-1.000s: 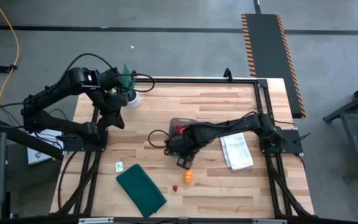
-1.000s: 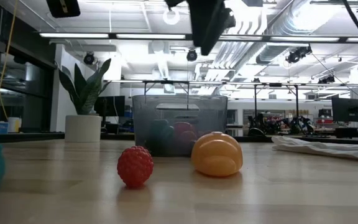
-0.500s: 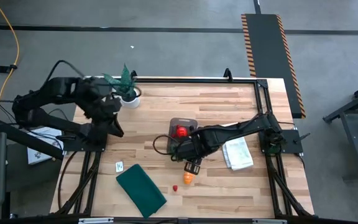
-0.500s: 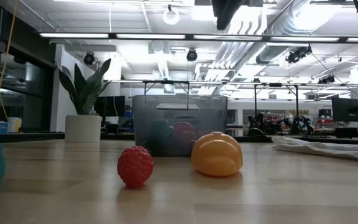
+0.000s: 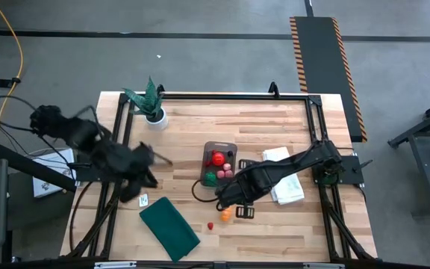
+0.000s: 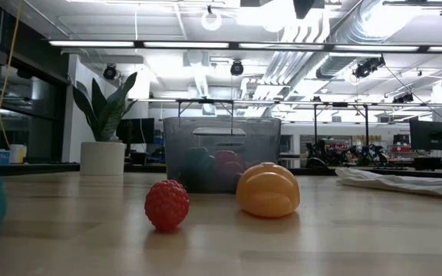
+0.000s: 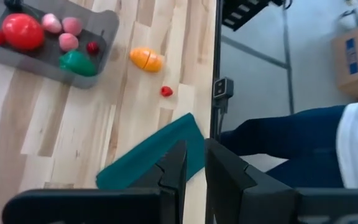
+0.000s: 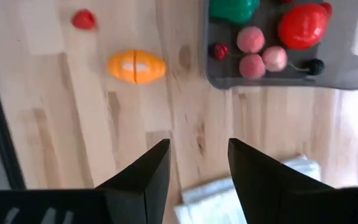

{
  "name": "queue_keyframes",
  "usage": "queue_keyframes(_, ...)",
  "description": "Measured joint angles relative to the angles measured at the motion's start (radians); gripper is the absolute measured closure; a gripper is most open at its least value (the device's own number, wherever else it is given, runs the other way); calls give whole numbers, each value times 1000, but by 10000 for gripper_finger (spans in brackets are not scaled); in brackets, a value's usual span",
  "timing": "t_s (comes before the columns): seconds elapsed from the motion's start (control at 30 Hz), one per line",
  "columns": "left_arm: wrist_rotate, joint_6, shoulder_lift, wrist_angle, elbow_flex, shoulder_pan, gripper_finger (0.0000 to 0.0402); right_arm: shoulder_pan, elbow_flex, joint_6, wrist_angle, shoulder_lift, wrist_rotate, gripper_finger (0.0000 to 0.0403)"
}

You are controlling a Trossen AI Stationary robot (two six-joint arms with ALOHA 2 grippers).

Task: Pick and placing Produce into tupperware
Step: Put the red raspberry into the transparent black bin

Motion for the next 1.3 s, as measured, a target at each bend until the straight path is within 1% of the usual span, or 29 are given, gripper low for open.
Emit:
queue_keyframes(0.1,-58,-20,76,58,0,-70,356,6,0,-16,-3,-25,15,250)
queue_keyframes(0.27,-89,-22,181,190,0,-132,356,11,-4,-32,-1,-101,19,250)
queue_keyframes(0.37,-124,-24,224,271,0,-154,356,13,-62,-30,19,-186,25,250)
queue_keyframes(0.43,-166,-36,239,308,0,-166,356,13,-160,-16,92,-271,25,250)
queue_keyframes(0.57,-301,-107,245,319,0,-193,356,13,-444,32,323,-465,3,250)
queue_keyframes(0.7,-415,-194,245,319,0,-233,356,12,-691,151,499,-650,-23,250)
queue_keyframes(0.83,-533,-276,251,320,0,-288,356,16,-874,260,685,-774,-51,250)
queue_keyframes(0.93,-625,-311,269,319,0,-318,356,20,-969,302,807,-818,-71,250)
queue_keyframes(1.0,-662,-334,278,314,0,-331,356,20,-1009,320,835,-824,-80,250)
queue_keyframes(1.17,-652,-428,327,301,0,-328,356,19,-1055,352,829,-821,-102,250)
queue_keyframes(1.3,-651,-526,376,301,0,-328,356,18,-1061,359,799,-821,-105,250)
